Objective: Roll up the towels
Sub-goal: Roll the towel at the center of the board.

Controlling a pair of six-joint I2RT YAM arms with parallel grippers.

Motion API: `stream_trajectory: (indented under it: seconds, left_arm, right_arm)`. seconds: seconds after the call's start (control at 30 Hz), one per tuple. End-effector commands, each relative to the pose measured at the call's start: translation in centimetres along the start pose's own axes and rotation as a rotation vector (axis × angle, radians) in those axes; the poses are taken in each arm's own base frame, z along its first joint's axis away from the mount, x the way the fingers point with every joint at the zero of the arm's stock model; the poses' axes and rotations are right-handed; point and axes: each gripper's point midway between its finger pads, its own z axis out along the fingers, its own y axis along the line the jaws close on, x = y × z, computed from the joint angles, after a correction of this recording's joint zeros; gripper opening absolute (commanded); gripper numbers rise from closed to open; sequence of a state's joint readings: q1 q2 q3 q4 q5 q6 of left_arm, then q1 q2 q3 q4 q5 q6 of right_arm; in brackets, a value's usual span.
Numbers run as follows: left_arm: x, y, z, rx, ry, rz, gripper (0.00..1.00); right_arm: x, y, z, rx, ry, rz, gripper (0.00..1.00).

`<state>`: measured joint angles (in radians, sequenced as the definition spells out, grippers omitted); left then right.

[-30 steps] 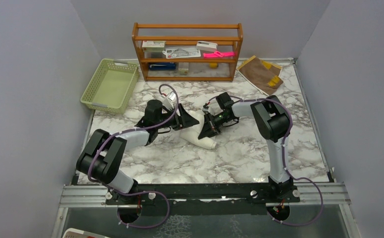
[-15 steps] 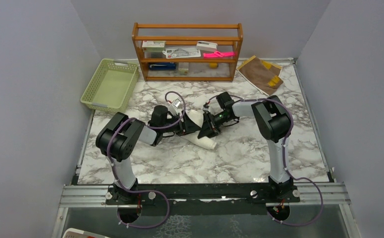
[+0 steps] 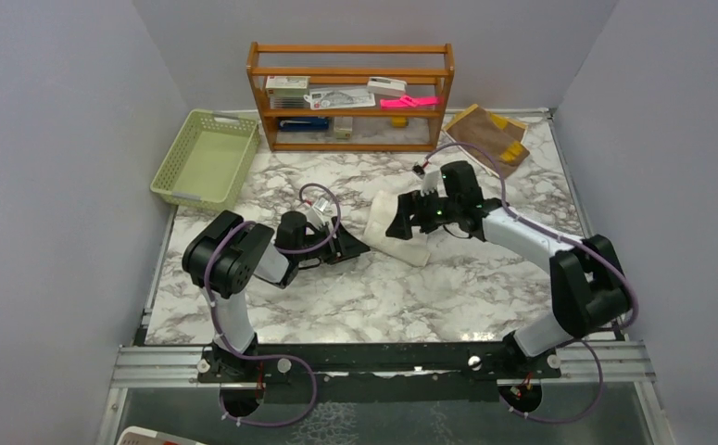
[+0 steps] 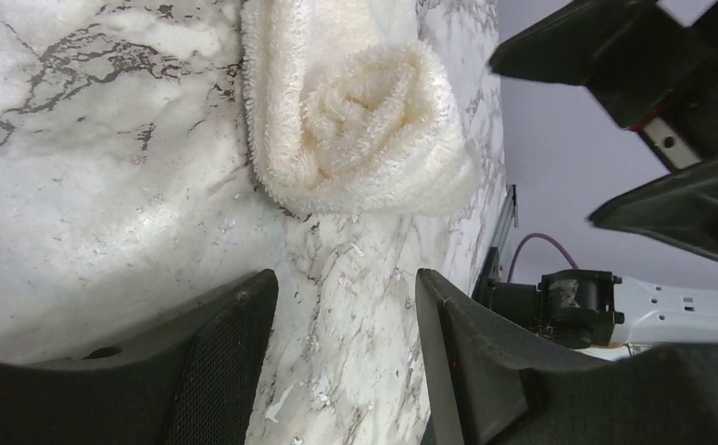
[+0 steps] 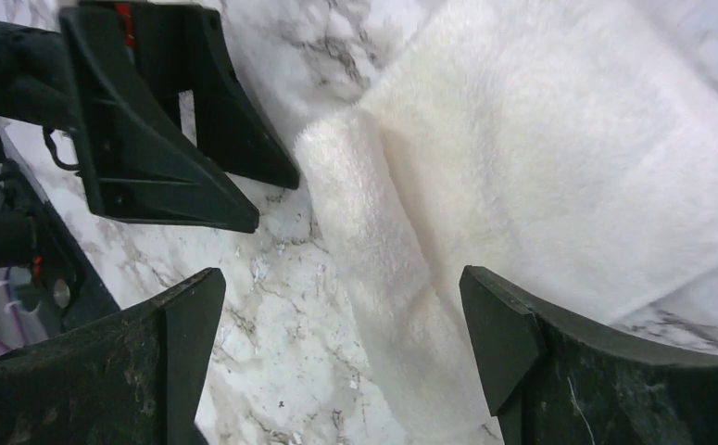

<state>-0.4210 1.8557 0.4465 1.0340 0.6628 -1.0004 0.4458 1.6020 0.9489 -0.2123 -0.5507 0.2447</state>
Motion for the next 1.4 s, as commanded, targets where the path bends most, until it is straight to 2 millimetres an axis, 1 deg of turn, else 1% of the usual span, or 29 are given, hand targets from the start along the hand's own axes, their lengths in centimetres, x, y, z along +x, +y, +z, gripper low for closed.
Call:
stream_trajectory:
  seconds: [0.0,0.03,0.13,0.17,0.23,0.3,0.37,0.43,0.5,0.57,0.63,0.73,0.8,0.93,1.1,1.2,1.37]
  left_arm:
    - [3.0,5.6,-1.0,-0.215,0.051,-0.081,0.62]
    - [2.9,5.4,-1.1,-0.208,0.050,-0.079,0.62]
    - [2.3,3.6,-1.4,-0.166,0.036,-0.054,0.62]
    - [2.1,3.1,-1.5,-0.157,0.033,-0.043,0.62]
    - [1.6,2.2,-1.8,-0.150,0.027,-0.024,0.62]
    - [1.1,1.2,-2.1,-0.144,0.020,-0.001,0.62]
    - [0.7,0.5,-2.4,-0.148,0.015,0.015,0.62]
    - [0.5,0.2,-2.7,-0.166,0.015,0.029,0.62]
    - [0.2,0.2,-3.1,-0.197,0.016,0.043,0.62]
    - [-0.2,0.2,-3.5,-0.227,0.012,0.062,0.62]
    - [-0.6,0.4,-4.0,-0.255,0.012,0.064,0.62]
    - [-1.5,0.7,-5.0,-0.283,0.002,0.056,0.62]
    - [-2.3,0.9,-5.9,-0.299,-0.017,0.051,0.62]
    - [-3.6,0.6,-7.4,-0.306,-0.055,0.038,0.62]
    - [-4.1,0.3,-8.1,-0.304,-0.064,0.036,0.62]
    - [-4.1,0.3,-8.1,-0.301,-0.059,0.033,0.62]
    - [-4.1,0.5,-7.9,-0.302,-0.051,0.025,0.62]
  right_arm:
    - [-3.6,-0.6,-1.4,0.073,-0.196,-0.179,0.98]
    - [-3.4,-0.7,-1.3,0.076,-0.181,-0.182,0.98]
    - [-2.8,-1.3,-0.7,0.086,-0.140,-0.173,0.95]
    - [-2.9,-1.3,-0.8,0.090,-0.150,-0.179,0.92]
    - [-3.3,-0.8,-1.9,0.103,-0.203,-0.224,0.90]
    - [-3.7,0.1,-3.0,0.145,-0.262,-0.312,0.89]
    - [-3.7,1.5,-3.8,0.200,-0.298,-0.429,0.88]
    - [-2.9,3.4,-3.7,0.251,-0.313,-0.579,0.87]
    - [-1.6,5.1,-2.9,0.278,-0.302,-0.708,0.87]
    - [-0.1,4.9,-1.9,0.311,-0.248,-0.786,0.86]
    - [1.2,4.2,-0.8,0.323,-0.168,-0.858,0.83]
    - [2.6,3.6,0.3,0.330,-0.065,-0.947,0.82]
    - [2.9,3.2,0.6,0.341,-0.017,-0.975,0.76]
    - [3.4,2.8,1.2,0.335,0.045,-0.999,0.70]
    - [4.3,2.0,0.9,0.358,0.088,-0.989,0.68]
    - [4.7,1.6,0.3,0.378,0.107,-0.974,0.67]
    - [4.9,2.3,-0.6,0.358,0.119,-0.925,0.63]
